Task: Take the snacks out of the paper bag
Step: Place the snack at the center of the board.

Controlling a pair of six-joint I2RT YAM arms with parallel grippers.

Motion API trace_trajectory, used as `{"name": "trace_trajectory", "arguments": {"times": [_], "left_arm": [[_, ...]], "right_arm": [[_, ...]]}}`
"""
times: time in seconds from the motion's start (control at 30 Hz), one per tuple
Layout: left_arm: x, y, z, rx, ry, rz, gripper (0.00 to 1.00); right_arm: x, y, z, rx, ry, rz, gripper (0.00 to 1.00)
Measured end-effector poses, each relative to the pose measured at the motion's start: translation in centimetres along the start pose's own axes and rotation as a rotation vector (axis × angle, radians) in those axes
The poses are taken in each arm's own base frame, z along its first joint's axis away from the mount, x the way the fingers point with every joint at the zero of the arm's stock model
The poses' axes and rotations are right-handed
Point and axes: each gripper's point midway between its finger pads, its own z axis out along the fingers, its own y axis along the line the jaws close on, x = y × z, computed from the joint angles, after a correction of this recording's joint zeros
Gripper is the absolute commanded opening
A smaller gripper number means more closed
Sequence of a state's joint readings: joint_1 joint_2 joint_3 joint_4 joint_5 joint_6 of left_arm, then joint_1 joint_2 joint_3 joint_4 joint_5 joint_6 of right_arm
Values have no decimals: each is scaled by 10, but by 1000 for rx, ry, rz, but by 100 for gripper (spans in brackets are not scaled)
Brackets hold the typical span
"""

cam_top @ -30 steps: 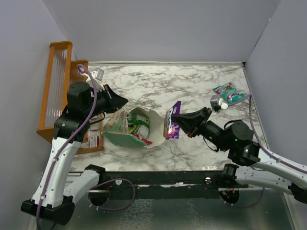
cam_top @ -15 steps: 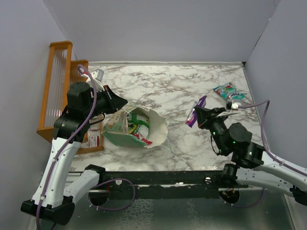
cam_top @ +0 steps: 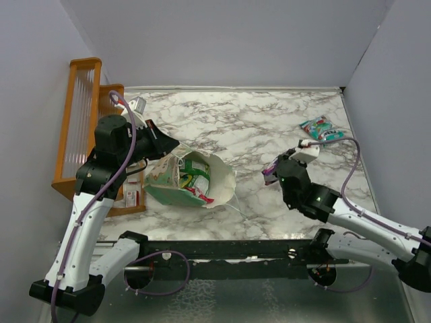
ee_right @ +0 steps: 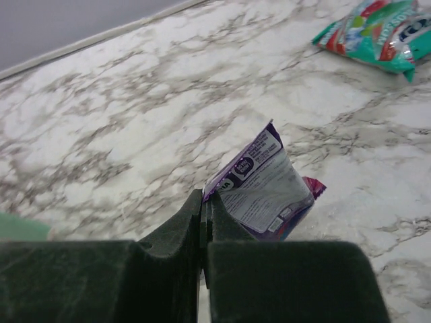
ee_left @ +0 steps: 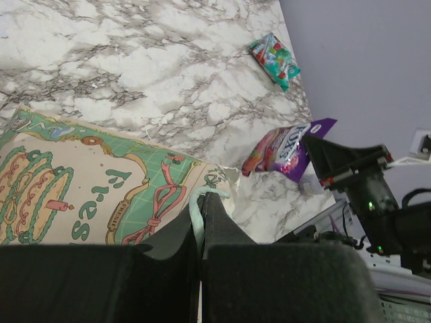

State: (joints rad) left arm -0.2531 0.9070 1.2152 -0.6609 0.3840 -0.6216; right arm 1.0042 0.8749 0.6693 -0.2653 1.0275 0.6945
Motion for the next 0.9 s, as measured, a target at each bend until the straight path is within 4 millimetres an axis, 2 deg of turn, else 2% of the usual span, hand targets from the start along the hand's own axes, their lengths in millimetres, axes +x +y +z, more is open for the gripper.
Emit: {"name": "trace_trajectory", "arguments": {"times": [0.1,0.23,0.53,0.67,0.77,0.9], "left_arm": [[0,0,0,-1,1,-1,0],[2,1,0,-4,6,-3,0],[2,-2,-5,1,-1,-8,0],[1,-4,-6,8,-6,-16,0],[1,-5,-6,13,-8,-18,0],[1,-6,-8,17,-11,-20,0]], "right_arm": [[-4,-21,34,83,11,24,1],[-14,-36,70,117,29,69,1],[-49,-14,167,16,137,231,1],[-62,-16,201,-35,156,321,1],[-57,-41,224,-18,171,382,1],[-30,-85,238,55,225,427,1]]}}
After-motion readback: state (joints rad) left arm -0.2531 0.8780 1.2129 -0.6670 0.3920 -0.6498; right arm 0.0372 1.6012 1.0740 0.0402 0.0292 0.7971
